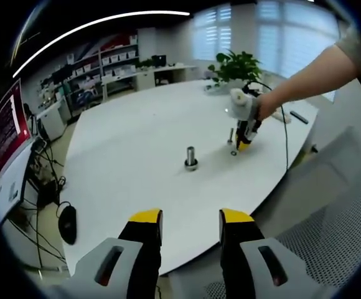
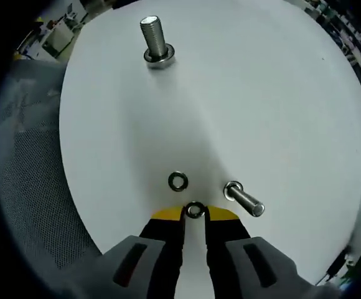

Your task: Place the washer onto the threaded stud by aligning its center hole with the stud, sliding it down to the base, and recovering from edge contact or off-axis alignment until the washer reaches the visible bottom stop.

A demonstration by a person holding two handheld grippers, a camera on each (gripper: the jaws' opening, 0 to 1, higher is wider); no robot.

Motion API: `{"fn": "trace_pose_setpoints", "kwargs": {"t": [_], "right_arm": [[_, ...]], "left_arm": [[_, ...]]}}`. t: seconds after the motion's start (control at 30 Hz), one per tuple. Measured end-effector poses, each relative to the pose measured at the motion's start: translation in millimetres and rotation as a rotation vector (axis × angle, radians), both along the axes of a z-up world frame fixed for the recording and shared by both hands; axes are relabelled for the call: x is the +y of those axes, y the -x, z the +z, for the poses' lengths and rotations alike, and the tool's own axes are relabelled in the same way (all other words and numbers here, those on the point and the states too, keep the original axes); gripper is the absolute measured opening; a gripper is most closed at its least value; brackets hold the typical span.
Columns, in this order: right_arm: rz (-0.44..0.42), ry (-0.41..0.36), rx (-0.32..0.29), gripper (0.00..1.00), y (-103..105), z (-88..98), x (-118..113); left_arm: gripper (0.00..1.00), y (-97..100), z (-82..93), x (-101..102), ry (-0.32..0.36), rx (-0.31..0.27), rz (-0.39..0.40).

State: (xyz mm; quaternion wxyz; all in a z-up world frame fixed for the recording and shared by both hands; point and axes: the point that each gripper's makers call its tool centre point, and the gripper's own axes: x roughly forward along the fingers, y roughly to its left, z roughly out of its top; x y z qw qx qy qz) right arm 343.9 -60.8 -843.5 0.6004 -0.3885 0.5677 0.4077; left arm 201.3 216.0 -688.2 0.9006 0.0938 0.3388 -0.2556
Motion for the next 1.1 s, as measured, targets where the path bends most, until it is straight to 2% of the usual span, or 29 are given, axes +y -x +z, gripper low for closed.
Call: {"fn": "trace_pose_setpoints", "kwargs": {"t": [0.13,0.33,0.37,0.43,0.5,0.57,0.8,0.97,1.1], "right_arm": [[0.0,-0.011,-0.014,0.14,1,0.8,-2],[-0.09,-0.17,-0.066,0.13,-1,1.5,-2],[-0.099,-0.177,-0.068,0.13,-2,1.6,-2],[-0.163,-0.22,-0.073,0.13,-1,2.4,-2],[-0.262,-0.279,-0.06,0.13,-1,3.5,-2],[-0.313,-0.29,-0.059,0.13,-2,4.5,-8],[-0.314,-0.327,-0.116,0.13,-11,20.9,-20],[-0.323,-0.355,-0.13,0.13,-15,33.6,-17],[-0.275,-0.385,-0.175,0.13,-20,50.0,-8]], "left_arm": [[0.34,-0.3,-0.5,1,-0.002,0.003,0.004],[0.34,-1.0,0.3,1,0.008,0.002,0.008],[0.34,-1.1,0.3,1,0.01,0.003,0.008],[0.34,-1.4,0.7,1,0.009,0.0,0.004],[0.34,-0.9,0.0,1,0.003,0.003,0.002],[0.34,-0.6,-0.5,2,-0.001,0.004,0.006],[0.34,-0.3,-0.6,2,0.002,0.005,0.011],[0.34,0.3,-0.9,3,0.001,0.007,0.018],[0.34,0.0,-0.2,3,0.001,0.003,0.018]]}}
